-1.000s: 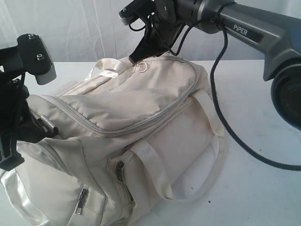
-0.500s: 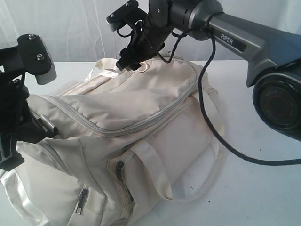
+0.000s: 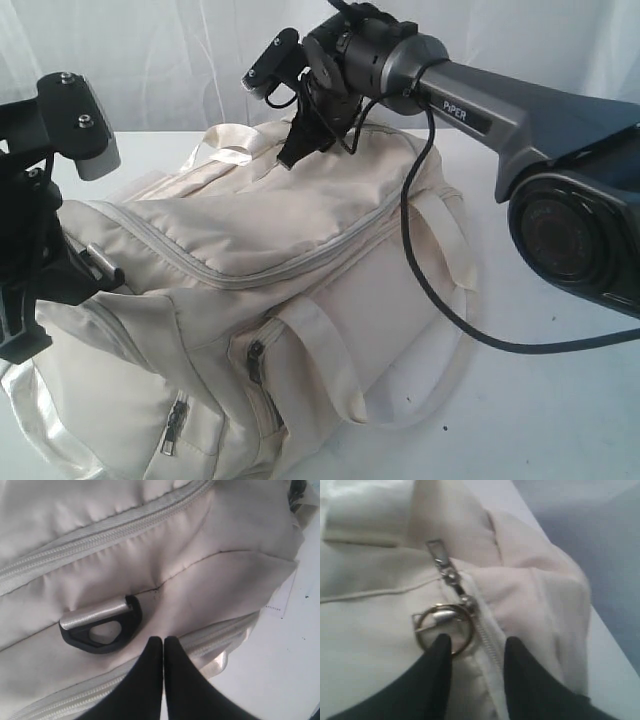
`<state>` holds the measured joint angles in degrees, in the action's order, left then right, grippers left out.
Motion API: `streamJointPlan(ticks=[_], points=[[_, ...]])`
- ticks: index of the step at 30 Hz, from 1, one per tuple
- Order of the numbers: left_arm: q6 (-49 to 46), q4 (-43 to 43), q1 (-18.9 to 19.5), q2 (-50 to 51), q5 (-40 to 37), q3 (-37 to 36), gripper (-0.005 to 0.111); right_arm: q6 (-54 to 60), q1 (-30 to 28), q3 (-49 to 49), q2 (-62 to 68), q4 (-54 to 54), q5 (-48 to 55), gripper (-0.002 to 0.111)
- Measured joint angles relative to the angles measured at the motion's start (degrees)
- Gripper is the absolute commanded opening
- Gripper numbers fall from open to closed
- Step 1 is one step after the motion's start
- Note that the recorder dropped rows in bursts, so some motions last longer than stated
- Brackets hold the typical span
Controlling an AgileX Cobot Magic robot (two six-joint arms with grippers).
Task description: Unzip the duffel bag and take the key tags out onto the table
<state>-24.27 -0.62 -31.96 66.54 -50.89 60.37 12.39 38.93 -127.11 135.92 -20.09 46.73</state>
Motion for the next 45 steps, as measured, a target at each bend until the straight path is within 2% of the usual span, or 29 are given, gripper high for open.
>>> streamJointPlan(ticks=[3, 13, 16, 18, 20, 22, 24, 25, 26, 29, 31, 32, 35, 36, 38, 41, 45], points=[[0.00, 0.00, 0.00, 0.00, 0.00, 0.00, 0.008, -2.87, 0.00, 0.00, 0.00, -4.37, 0.11, 0.000], [0.00, 0.00, 0.00, 0.00, 0.00, 0.00, 0.008, -3.33, 0.00, -0.04, -1.83, -6.78, 2.57, 0.000], [0.00, 0.00, 0.00, 0.00, 0.00, 0.00, 0.008, -4.26, 0.00, -0.04, -3.67, -4.04, 2.43, 0.002], [0.00, 0.00, 0.00, 0.00, 0.00, 0.00, 0.008, -3.97, 0.00, -0.04, -4.36, -0.45, 1.73, 0.009], [0.00, 0.00, 0.00, 0.00, 0.00, 0.00, 0.008, -1.17, 0.00, -0.04, -4.59, 4.62, 1.10, 0.023], [0.00, 0.00, 0.00, 0.00, 0.00, 0.00, 0.008, 3.13, 0.00, -0.04, -4.59, 10.56, 0.95, 0.044], [0.00, 0.00, 0.00, 0.00, 0.00, 0.00, 0.008, 7.89, 0.00, -0.04, -4.02, 15.00, 0.60, 0.059], [0.00, 0.00, 0.00, 0.00, 0.00, 0.00, 0.008, 10.18, 0.00, -0.04, -3.61, 16.68, 0.24, 0.065], [0.00, 0.00, 0.00, 0.00, 0.00, 0.00, 0.008, 11.67, 0.00, -0.04, -3.09, 17.37, -0.20, 0.065], [0.00, 0.00, 0.00, 0.00, 0.00, 0.00, 0.008, 13.89, 0.00, -0.04, -1.52, 17.14, -0.51, 0.060], [0.00, -0.11, 0.00, 0.00, 0.00, 0.00, 0.008, 14.15, 0.00, -0.04, -0.89, 15.78, -0.62, 0.051], [0.00, -0.23, 0.00, 0.00, 0.00, 0.00, 0.008, 14.15, 0.00, -0.04, -0.90, 15.52, -0.62, 0.040], [0.00, -0.35, 0.00, 0.00, -0.11, -0.59, 0.008, 12.21, 0.00, -0.04, -0.67, 12.45, -0.07, 0.017], [0.00, -0.09, 0.00, 0.00, -0.11, -1.22, 0.007, 11.10, 0.00, -0.04, -0.65, 10.97, 0.48, 0.000], [0.00, 1.85, 0.00, 0.00, 0.12, -3.53, 0.000, 6.75, 0.00, -0.04, -0.65, 4.70, 2.79, 0.000], [1.14, 5.19, 0.00, 0.00, 1.90, -4.61, 0.000, 0.04, 0.00, -0.04, -1.19, -3.40, 6.63, 0.000], [5.74, 11.56, 0.00, 0.65, 2.72, -4.99, 0.000, -1.91, -1.34, -0.04, -3.73, -4.74, 10.69, 0.000]])
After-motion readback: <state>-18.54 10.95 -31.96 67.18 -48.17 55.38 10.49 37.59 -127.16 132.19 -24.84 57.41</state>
